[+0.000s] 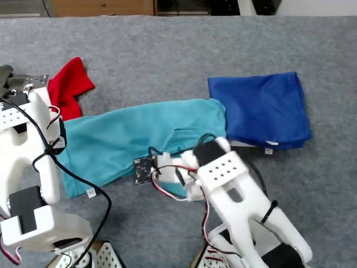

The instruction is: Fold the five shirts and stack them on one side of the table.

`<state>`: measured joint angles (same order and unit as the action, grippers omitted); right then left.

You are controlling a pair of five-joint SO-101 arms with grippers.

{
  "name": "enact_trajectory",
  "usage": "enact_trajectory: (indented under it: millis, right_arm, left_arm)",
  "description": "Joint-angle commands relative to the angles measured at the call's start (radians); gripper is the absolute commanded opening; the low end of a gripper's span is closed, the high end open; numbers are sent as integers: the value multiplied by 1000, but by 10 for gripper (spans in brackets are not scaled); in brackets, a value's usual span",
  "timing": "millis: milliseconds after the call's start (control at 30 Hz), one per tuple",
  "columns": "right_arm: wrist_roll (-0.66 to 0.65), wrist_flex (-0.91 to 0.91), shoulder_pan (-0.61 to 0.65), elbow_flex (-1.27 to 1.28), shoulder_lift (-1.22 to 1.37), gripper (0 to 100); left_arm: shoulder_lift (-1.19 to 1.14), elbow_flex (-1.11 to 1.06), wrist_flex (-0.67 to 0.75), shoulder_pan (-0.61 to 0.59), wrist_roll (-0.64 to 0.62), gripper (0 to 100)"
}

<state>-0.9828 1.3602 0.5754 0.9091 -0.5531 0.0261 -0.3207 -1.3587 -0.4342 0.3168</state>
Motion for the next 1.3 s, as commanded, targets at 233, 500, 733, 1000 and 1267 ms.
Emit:
enact_trajectory:
  millis: [233, 500, 733, 1000, 1267]
  right_arm:
    - [75, -235, 82, 225, -25, 267]
    - [80, -400, 64, 291, 61, 267]
    - [80, -410, -4, 252, 122, 267]
    - [77, -422, -24, 243, 128, 91]
    - [78, -390, -24, 162, 128, 1]
  left_arm:
    - [47, -2, -2, -5, 5, 19]
    - [48, -2, -8, -8, 5, 19]
    - [53, -2, -9, -9, 5, 19]
    - [53, -2, -9, -35, 6, 19]
    - [53, 8, -8, -51, 6, 19]
